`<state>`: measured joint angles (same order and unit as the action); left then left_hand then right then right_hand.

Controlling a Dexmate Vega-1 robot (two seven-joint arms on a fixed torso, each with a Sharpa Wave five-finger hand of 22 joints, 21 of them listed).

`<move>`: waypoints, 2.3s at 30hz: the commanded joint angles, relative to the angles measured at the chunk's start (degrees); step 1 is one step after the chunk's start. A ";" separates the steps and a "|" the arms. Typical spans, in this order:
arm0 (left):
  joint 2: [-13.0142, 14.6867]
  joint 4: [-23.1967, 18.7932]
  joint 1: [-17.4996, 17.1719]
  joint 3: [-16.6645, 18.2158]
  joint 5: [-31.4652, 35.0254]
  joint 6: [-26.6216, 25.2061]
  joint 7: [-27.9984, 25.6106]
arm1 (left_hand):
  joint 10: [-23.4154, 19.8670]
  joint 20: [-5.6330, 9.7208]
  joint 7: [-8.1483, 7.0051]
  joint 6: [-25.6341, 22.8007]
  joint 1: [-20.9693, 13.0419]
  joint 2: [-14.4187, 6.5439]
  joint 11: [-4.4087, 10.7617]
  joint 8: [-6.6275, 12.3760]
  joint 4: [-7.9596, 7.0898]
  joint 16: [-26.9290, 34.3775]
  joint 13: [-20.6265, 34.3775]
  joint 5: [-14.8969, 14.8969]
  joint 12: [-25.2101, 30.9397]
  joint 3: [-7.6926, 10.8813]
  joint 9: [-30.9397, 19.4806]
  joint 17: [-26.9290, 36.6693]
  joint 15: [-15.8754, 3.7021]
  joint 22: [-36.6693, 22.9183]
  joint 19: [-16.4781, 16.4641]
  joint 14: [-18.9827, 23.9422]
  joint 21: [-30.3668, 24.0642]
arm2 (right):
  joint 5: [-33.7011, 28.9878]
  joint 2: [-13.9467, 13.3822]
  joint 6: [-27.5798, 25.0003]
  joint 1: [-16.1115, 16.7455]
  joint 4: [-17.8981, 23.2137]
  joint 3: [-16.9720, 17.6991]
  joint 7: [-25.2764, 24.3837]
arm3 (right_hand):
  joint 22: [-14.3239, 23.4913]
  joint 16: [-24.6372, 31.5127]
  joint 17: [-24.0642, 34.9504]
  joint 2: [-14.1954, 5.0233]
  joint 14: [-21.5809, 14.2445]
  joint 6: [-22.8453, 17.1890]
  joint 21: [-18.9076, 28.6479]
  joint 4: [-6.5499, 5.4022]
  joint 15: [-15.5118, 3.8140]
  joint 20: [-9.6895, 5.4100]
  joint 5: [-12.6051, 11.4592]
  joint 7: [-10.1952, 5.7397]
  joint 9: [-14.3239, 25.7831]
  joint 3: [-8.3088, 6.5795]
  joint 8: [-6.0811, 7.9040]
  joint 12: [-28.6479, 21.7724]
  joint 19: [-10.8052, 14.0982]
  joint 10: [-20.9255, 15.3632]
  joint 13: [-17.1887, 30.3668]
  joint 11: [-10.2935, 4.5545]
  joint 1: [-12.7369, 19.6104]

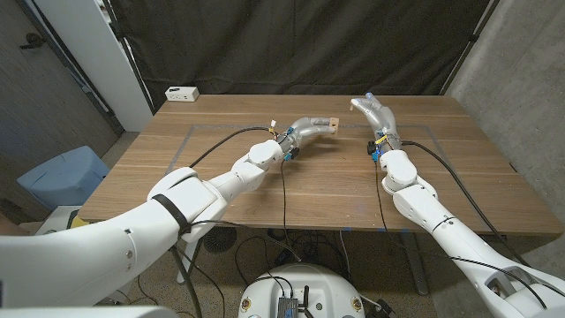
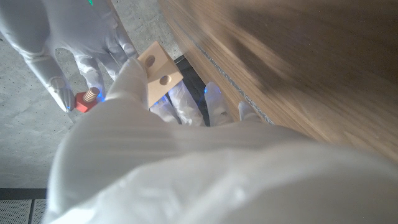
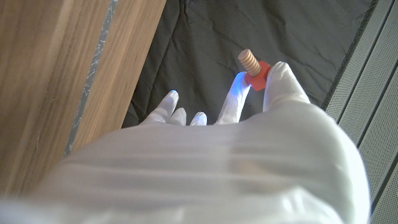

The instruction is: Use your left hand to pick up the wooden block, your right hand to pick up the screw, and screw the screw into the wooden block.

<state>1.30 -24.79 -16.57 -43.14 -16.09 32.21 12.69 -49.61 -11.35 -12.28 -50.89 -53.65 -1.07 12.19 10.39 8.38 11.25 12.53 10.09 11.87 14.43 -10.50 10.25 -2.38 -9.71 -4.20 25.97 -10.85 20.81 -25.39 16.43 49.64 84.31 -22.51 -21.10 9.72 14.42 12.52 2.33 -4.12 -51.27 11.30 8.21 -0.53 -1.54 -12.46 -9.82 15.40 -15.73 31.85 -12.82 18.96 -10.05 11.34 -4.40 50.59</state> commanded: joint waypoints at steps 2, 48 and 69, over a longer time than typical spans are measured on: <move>-0.05 -0.97 -0.38 -0.23 0.26 -0.39 -0.16 | 0.24 -0.32 0.14 -0.35 -0.24 -0.57 0.10 0.46 -0.15 0.25 0.15 0.22 0.14 0.11 -0.26 0.11 0.15 -0.30 0.27 -0.20 -0.13 | -3.41 2.48 1.86 -0.44 -1.30 -0.90 -3.60 | 0.14 0.24 0.12 -0.64 -0.51 -0.60 0.23 -0.26 0.05 -0.21 0.09 -0.03 0.28 0.17 0.26 0.06 0.34 -0.51 0.08 -0.10 0.07; -3.30 3.56 3.24 -1.48 -0.35 -5.98 -1.30 | 0.33 -0.43 0.25 -0.02 -0.15 -0.72 0.09 0.45 -0.13 0.26 0.08 0.26 0.13 -0.04 -0.26 0.10 0.17 -0.31 0.20 -0.23 -0.14 | -11.21 6.40 4.43 -4.77 -10.07 -3.75 -9.65 | 0.15 -0.01 0.18 -1.00 -0.60 -1.01 0.01 -0.21 -0.43 -0.64 0.33 0.20 0.50 0.48 0.98 0.39 0.29 -0.86 0.12 -0.02 0.07; -3.07 3.61 3.84 -3.32 0.67 -3.63 -1.93 | 0.63 -0.41 0.04 0.02 -0.21 -0.65 0.15 0.47 -0.07 0.07 0.04 0.22 0.04 -0.11 -0.25 0.10 -0.07 -0.30 0.65 -0.80 -0.01 | -11.66 6.57 4.41 -4.90 -10.23 -3.75 -10.94 | 0.15 -0.08 0.21 -1.28 -0.71 -1.22 0.00 -0.20 -0.45 -0.65 0.38 0.29 0.50 0.52 1.23 0.48 0.39 -0.99 0.14 -0.03 0.15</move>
<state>-1.93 -21.26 -12.97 -45.74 -15.96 26.97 11.18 -49.39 -11.58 -12.14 -50.47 -53.67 -1.05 12.41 10.39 8.48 11.25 12.54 10.09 11.87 14.34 -10.54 10.28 -2.35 -9.71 -3.97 25.53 -10.85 9.67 -19.01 20.91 44.87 74.07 -26.18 -31.18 9.72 14.41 12.67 1.55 -4.40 -51.99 11.30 8.20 -0.83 -1.74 -12.13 -9.51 15.86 -15.25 32.68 -12.47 19.15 -10.65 11.31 -4.40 50.44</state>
